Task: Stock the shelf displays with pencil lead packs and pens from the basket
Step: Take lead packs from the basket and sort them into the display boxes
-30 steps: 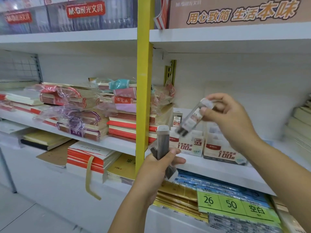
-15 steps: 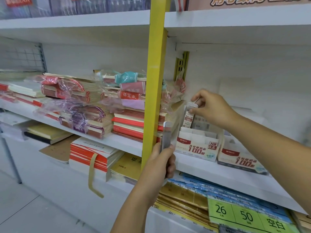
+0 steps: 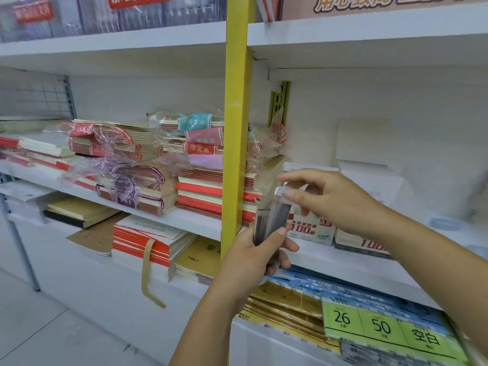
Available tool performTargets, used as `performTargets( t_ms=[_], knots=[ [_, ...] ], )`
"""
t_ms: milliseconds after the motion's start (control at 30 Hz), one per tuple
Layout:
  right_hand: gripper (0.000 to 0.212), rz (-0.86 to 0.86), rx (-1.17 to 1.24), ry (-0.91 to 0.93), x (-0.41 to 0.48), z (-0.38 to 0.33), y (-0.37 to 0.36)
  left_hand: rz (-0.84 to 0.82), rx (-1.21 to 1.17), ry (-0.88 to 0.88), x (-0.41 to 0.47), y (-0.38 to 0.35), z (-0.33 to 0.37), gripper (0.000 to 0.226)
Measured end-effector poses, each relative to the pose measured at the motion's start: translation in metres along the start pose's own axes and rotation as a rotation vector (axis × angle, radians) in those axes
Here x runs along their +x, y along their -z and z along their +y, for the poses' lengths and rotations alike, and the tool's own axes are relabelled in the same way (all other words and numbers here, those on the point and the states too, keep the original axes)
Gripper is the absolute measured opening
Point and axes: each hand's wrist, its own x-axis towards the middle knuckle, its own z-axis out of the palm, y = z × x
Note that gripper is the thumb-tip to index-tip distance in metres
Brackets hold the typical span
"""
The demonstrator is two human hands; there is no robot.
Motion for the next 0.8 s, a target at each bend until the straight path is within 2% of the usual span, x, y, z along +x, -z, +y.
performTargets(
  t_ms=[67, 167, 267, 433, 567, 667, 700, 800],
  knots=[
    [0.023, -0.054, 0.167, -0.026, -0.011, -0.002, -0.005, -0.009, 0.02, 0.004, -0.004, -0.005, 0.0, 0.016],
    [0.013, -0.008, 0.297, -0.045, -0.021, 0.001, -0.006, -0.025, 0.078, 0.013, -0.011, -0.01, -0.002, 0.02],
    [0.007, 0.069, 0.318, -0.08, -0.028, 0.007, -0.002, -0.022, 0.044, 0.016, -0.014, -0.01, -0.002, 0.018],
    [0.029, 0.098, 0.383, -0.158, -0.034, 0.014, 0.001, 0.049, -0.028, -0.014, -0.016, -0.004, 0.002, 0.02],
    [0.027, 0.141, 0.509, -0.22, -0.033, 0.018, 0.001, 0.094, -0.016, -0.028, -0.014, -0.003, 0.002, 0.02],
    [0.023, 0.122, 0.403, -0.216, -0.031, 0.012, 0.006, 0.113, -0.01, -0.02, -0.012, -0.003, 0.001, 0.019],
    [0.021, 0.185, 0.344, -0.19, -0.028, 0.008, 0.01, 0.121, -0.012, -0.012, -0.011, -0.003, 0.001, 0.019],
    [0.018, 0.527, 0.16, -0.031, -0.012, -0.003, 0.03, 0.14, -0.021, 0.001, -0.006, -0.001, 0.001, 0.016]
  ],
)
